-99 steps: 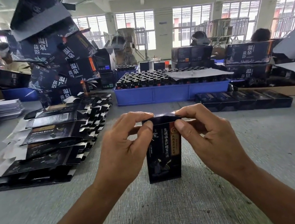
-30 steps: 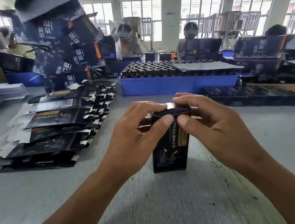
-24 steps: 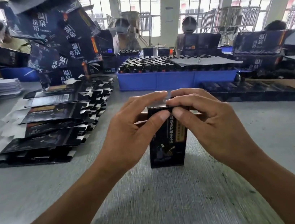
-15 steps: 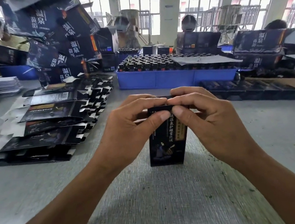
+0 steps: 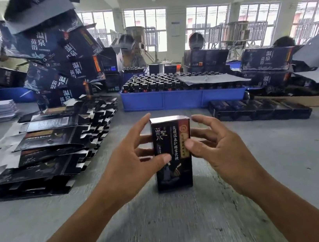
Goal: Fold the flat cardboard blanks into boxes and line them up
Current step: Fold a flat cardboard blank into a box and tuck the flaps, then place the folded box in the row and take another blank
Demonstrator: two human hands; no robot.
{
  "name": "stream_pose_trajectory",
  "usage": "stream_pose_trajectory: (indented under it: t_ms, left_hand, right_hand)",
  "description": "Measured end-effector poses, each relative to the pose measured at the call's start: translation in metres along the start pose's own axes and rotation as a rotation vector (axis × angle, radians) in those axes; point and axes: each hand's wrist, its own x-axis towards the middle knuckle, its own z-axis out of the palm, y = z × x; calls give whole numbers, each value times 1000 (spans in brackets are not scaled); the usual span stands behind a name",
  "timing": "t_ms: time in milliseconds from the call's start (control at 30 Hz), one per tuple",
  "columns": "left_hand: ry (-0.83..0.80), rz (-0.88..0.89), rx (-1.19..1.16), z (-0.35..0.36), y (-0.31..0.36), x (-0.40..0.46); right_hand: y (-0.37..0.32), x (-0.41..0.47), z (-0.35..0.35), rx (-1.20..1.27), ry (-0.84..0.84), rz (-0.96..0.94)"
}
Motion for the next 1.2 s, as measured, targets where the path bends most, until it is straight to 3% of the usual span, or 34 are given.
stream_pose_trajectory:
  t_ms: [167,300,367,533,800,1200]
  left_hand:
    - [-4,-143,-20,0,-9,3]
    - [12,-121,32,3,-19,6]
    - [-2,-129,36,5,-24,5]
    - [31,-171,296,6,-36,12]
    - [-69,-127,613,11,-48,10]
    - [-114,-41,739,11,-51,15]
  right_hand:
    - [12,-2,8,-293,39,111]
    - [10,-7,16,-590,73,-164]
    - [9,-10,23,-717,17,-294]
    - [24,-11,32,-931,-147,-176]
    - [32,5,20,-969,-100,-213]
    - [77,104,-25,-1252,-15,-62]
